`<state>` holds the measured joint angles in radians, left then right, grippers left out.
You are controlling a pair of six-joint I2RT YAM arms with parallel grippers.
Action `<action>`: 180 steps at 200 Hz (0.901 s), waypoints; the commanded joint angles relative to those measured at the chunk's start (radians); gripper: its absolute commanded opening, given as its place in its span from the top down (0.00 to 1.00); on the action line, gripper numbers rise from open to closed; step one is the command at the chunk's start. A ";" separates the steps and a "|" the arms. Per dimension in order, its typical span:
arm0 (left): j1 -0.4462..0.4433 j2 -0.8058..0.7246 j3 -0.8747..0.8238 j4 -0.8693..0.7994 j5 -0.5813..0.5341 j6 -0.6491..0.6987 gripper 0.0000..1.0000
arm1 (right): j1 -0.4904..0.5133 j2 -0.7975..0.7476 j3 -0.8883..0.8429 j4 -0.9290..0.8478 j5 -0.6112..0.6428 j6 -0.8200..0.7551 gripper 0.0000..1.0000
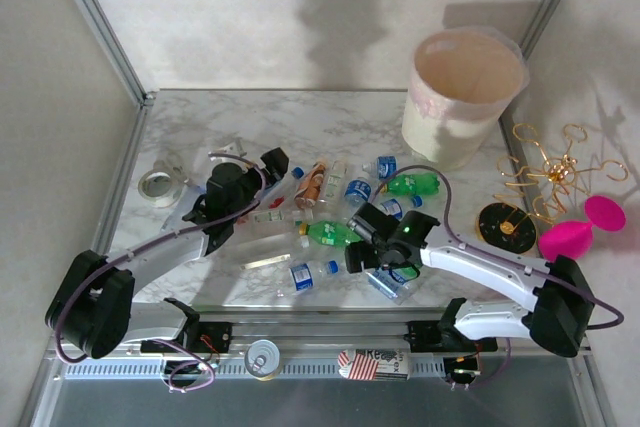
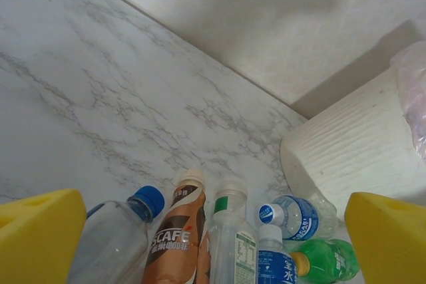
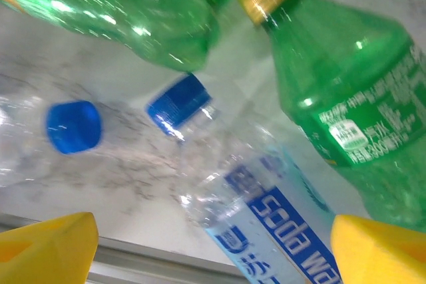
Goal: Put the plastic bottles in the bin
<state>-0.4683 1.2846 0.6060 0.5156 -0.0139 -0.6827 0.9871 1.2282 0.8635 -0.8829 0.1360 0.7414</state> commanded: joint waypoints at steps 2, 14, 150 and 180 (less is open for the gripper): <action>-0.007 -0.014 -0.020 0.019 0.007 -0.014 0.00 | 0.037 0.015 -0.048 -0.057 0.049 0.062 0.08; -0.007 -0.020 -0.027 0.012 -0.001 -0.012 0.00 | 0.049 0.030 -0.076 -0.050 0.041 0.064 0.08; -0.007 -0.045 -0.055 0.023 -0.038 -0.035 0.00 | 0.057 0.132 -0.144 0.141 0.057 0.002 0.15; -0.006 -0.072 -0.064 0.017 -0.070 -0.035 0.00 | 0.057 0.150 -0.146 0.166 0.059 -0.013 0.24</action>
<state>-0.4683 1.2476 0.5591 0.5201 -0.0364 -0.7082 1.0332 1.3647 0.7292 -0.7395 0.1764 0.7479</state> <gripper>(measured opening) 0.995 0.801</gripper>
